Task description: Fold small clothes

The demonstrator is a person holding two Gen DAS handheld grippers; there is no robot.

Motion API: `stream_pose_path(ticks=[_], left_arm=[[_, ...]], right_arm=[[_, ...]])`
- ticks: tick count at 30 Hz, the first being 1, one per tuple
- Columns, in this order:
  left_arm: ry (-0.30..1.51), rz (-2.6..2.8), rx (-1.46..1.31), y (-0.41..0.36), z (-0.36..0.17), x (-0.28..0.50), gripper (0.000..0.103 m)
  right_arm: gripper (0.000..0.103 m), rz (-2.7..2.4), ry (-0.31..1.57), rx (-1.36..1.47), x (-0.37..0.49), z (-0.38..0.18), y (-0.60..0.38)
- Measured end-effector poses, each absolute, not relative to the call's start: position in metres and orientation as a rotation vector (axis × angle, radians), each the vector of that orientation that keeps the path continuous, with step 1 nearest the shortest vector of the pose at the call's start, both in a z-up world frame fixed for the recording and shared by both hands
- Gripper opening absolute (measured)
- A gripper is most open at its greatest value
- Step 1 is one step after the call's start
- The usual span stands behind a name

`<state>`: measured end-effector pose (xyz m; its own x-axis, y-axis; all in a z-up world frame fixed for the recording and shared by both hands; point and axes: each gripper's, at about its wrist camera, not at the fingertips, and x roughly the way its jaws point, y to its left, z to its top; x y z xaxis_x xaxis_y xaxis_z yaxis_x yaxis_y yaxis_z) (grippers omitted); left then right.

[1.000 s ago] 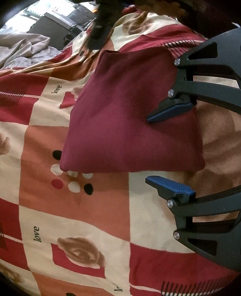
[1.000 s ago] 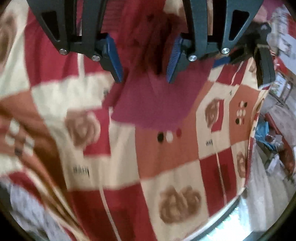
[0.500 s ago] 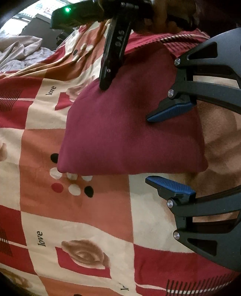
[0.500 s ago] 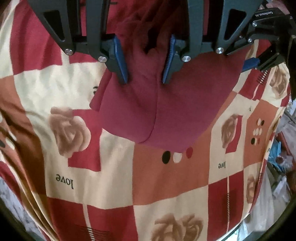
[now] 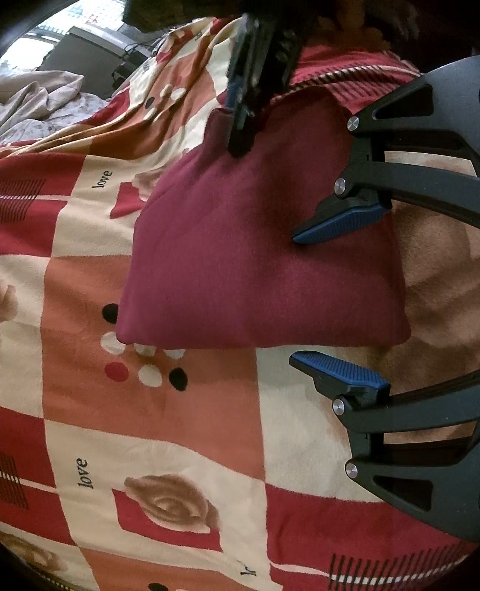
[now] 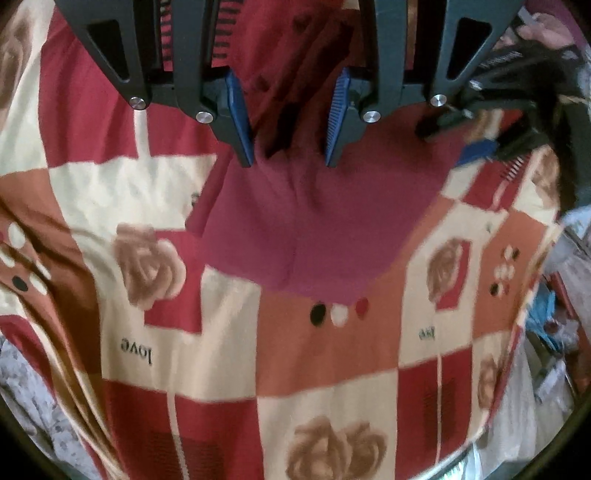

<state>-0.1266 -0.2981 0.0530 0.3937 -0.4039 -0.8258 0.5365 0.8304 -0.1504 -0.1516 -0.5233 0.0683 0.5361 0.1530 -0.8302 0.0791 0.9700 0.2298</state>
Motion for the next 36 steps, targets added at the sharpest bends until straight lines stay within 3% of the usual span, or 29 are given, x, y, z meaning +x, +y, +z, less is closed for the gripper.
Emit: stream_pose_path(ticks=[4,6,13,17,22,27,36], left_arm=[[1.012,-0.605,0.138,-0.297,0.053,-0.125,0.061],[1.016,-0.609,0.134,-0.295,0.052,-0.123,0.061],[1.049,-0.644,0.073,-0.291,0.052,-0.118,0.061],[1.11,-0.691,-0.063,-0.28,0.054,-0.106,0.062],[1.166,-0.753,-0.235,-0.27,0.057,-0.082,0.071],[1.236,-0.783,-0.362,-0.271,0.045,-0.052,0.082],[1.296,-0.83,-0.33,-0.294,0.025,-0.046,0.086]], right_arm=[[0.038,0.046,0.999,0.278,-0.154,0.063,-0.527],[0.046,0.042,1.011,0.293,-0.153,0.06,-0.53],[0.048,0.079,0.999,0.422,-0.159,0.055,-0.542],[0.067,0.09,0.99,0.527,-0.162,0.052,-0.556],[0.082,0.156,0.928,0.632,-0.165,0.048,-0.571],[0.083,0.233,0.961,0.732,-0.149,0.025,-0.574],[0.088,0.263,0.928,0.708,-0.124,0.017,-0.563]])
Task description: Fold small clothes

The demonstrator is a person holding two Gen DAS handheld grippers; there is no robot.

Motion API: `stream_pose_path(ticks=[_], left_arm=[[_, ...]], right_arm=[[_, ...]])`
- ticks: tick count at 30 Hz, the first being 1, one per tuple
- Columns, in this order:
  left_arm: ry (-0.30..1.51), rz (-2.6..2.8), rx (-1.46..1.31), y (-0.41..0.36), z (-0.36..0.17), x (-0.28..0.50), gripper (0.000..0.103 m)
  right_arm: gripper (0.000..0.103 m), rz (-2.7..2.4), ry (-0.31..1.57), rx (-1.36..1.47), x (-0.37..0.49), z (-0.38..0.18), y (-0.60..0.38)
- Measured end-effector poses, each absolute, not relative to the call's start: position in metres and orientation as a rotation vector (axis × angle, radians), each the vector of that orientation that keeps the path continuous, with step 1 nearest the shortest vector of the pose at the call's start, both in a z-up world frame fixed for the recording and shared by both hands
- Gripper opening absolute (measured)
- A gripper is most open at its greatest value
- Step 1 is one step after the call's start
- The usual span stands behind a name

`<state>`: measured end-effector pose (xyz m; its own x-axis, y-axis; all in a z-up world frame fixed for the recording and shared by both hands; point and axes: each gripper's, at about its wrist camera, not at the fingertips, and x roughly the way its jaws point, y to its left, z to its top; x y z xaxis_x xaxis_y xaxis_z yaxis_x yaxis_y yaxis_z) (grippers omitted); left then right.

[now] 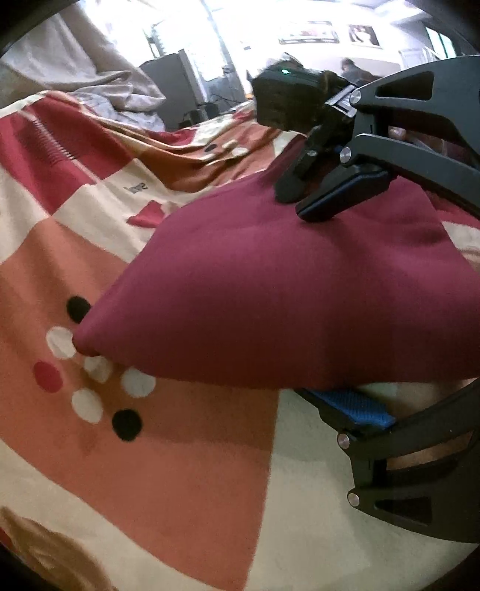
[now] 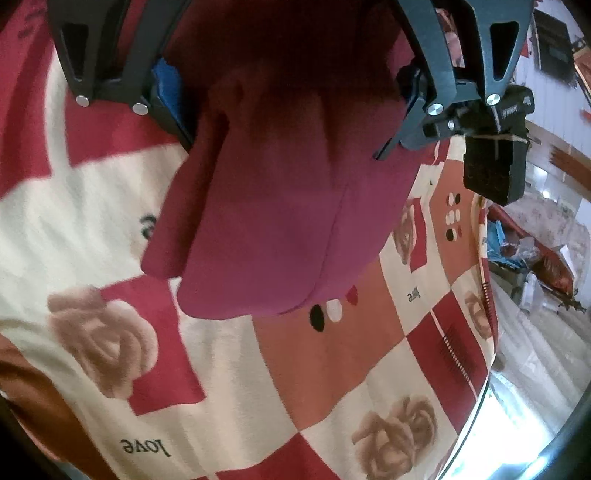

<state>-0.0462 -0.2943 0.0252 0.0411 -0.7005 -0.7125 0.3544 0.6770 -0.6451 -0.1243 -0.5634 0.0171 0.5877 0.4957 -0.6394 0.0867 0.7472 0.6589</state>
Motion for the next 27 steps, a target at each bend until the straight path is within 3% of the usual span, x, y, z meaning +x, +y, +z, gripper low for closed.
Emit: stream_pose_path(ticks=[1,2,4,6,9,18,24,27], left_arm=[[1.285,-0.834,-0.307,-0.296,0.026,-0.048,0.086],[1.27,-0.84,-0.288,-0.298,0.027,-0.051,0.086],[1.245,-0.836,-0.261,-0.3,0.029,-0.054,0.08],[1.225,-0.838,-0.253,-0.299,0.034,-0.058,0.067],[1.186,-0.872,-0.275,-0.293,0.055,-0.066,0.058],[1.157,-0.881,-0.253,-0.245,0.111,-0.14,0.058],[1.284,-0.715,-0.099,-0.232,0.06,-0.166,0.064],[1.259,-0.683,-0.069,-0.227,0.058,-0.172,0.068]], right_arm=[[0.086,0.261,0.918,0.7,-0.124,0.017,-0.562],[0.077,0.257,0.91,0.683,-0.124,0.018,-0.562],[0.068,0.246,0.9,0.626,-0.125,0.024,-0.557],[0.058,0.236,0.893,0.578,-0.127,0.033,-0.553],[0.052,0.255,0.873,0.548,-0.131,0.057,-0.548],[0.052,0.424,0.848,0.528,-0.169,0.117,-0.515],[0.057,0.367,1.049,0.374,-0.183,0.065,-0.486],[0.061,0.326,1.044,0.34,-0.197,0.065,-0.489]])
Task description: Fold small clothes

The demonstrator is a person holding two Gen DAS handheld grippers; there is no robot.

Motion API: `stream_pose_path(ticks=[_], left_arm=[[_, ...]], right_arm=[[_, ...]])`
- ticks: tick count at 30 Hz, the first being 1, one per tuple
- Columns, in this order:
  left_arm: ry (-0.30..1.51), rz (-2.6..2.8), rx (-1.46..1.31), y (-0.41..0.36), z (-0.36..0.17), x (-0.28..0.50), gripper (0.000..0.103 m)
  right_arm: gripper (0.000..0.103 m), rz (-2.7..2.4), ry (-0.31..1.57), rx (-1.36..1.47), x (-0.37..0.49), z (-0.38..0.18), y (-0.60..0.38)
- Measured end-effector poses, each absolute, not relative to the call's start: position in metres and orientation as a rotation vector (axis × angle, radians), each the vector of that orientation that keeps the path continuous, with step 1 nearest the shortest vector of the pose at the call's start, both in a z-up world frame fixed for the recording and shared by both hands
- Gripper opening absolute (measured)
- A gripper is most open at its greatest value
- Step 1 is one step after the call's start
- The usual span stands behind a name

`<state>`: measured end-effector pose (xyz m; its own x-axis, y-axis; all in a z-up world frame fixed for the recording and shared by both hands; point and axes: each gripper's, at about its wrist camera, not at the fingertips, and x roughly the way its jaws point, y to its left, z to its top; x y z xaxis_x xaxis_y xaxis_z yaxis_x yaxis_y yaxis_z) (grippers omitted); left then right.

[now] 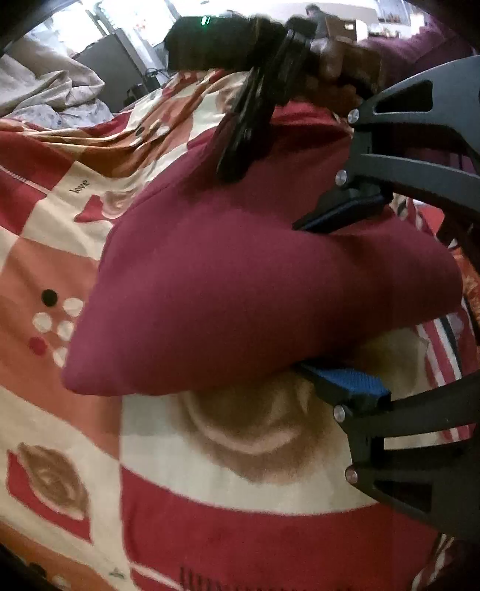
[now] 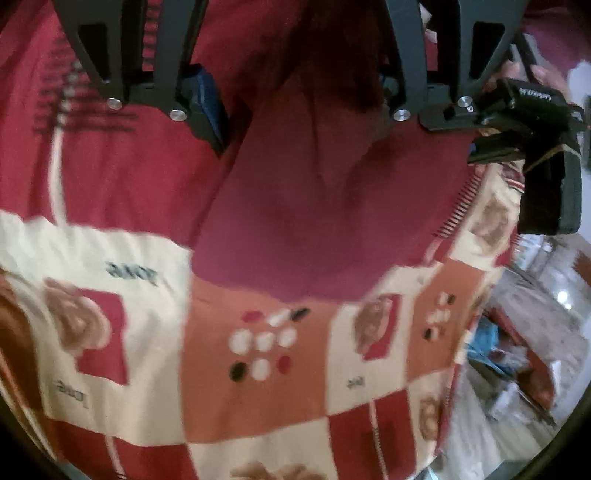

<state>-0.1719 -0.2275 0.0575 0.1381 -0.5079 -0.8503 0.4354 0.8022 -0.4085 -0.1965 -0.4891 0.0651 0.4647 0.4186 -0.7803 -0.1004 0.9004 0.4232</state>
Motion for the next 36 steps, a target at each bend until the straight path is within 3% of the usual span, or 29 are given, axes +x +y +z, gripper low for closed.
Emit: stream_pose_path(ticks=[9,12,16,22,26,30,36], left_arm=[[1.031,-0.508,0.099,-0.239,0.083,-0.175,0.071],[0.99,-0.466,0.1,-0.241,0.077,-0.174,0.071],[0.951,-0.444,0.094,-0.235,0.075,-0.175,0.071],[0.893,-0.396,0.137,-0.237,0.087,-0.184,0.071],[0.836,-0.373,0.12,-0.233,0.102,-0.189,0.071],[0.819,-0.353,0.077,-0.23,0.107,-0.191,0.071],[0.799,-0.324,0.037,-0.222,0.11,-0.193,0.071]], right_arm=[[0.062,0.311,0.837,0.146,-0.231,0.139,-0.475],[0.047,0.323,0.875,0.04,-0.228,0.124,-0.448],[0.047,0.266,0.96,-0.018,-0.225,0.072,-0.436],[0.047,0.251,0.939,0.071,-0.232,0.09,-0.452],[0.053,0.208,0.859,0.143,-0.24,0.114,-0.466],[0.072,0.162,0.832,0.216,-0.241,0.127,-0.469],[0.072,0.147,0.853,0.213,-0.239,0.122,-0.461]])
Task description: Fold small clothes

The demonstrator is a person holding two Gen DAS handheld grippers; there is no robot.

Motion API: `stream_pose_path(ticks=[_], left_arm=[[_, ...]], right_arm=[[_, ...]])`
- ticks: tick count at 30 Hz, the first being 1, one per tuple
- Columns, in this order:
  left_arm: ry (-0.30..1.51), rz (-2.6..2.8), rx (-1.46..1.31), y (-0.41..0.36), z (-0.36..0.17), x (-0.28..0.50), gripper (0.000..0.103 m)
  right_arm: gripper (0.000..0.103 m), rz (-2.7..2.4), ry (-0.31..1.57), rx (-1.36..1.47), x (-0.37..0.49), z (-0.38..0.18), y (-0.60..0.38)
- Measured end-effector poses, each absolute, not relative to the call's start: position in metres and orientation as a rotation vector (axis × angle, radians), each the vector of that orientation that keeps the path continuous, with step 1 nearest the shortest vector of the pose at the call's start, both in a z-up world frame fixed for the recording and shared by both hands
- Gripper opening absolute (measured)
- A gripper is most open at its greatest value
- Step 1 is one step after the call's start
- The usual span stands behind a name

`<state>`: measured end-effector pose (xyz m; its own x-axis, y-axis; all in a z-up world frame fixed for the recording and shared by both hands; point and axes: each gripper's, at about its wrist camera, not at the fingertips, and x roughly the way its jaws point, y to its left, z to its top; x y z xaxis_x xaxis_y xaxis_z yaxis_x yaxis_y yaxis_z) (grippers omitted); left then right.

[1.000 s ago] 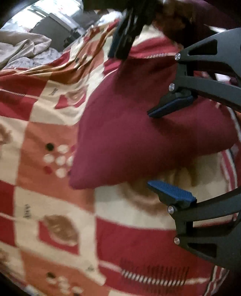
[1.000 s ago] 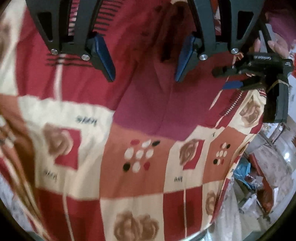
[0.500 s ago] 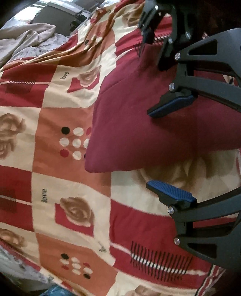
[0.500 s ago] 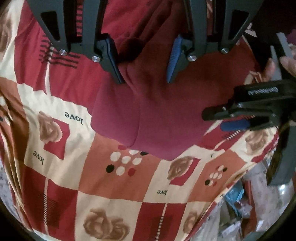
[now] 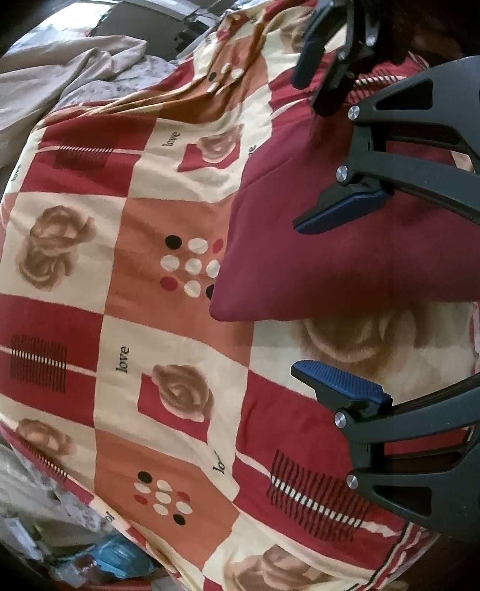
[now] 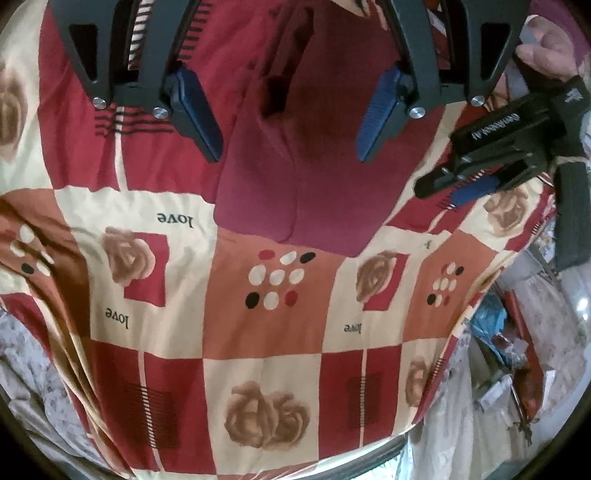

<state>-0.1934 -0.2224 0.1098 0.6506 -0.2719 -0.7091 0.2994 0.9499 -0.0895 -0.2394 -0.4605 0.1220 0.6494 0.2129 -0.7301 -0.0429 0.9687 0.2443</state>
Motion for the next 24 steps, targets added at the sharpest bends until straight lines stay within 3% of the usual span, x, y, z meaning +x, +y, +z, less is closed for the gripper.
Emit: stream_pose_path(ticks=[24], left_arm=[[0.797,-0.223,0.151,-0.22,0.097,-0.19,0.071]], right_arm=[[0.073,0.116,0.902,0.226,-0.233,0.107,-0.458]])
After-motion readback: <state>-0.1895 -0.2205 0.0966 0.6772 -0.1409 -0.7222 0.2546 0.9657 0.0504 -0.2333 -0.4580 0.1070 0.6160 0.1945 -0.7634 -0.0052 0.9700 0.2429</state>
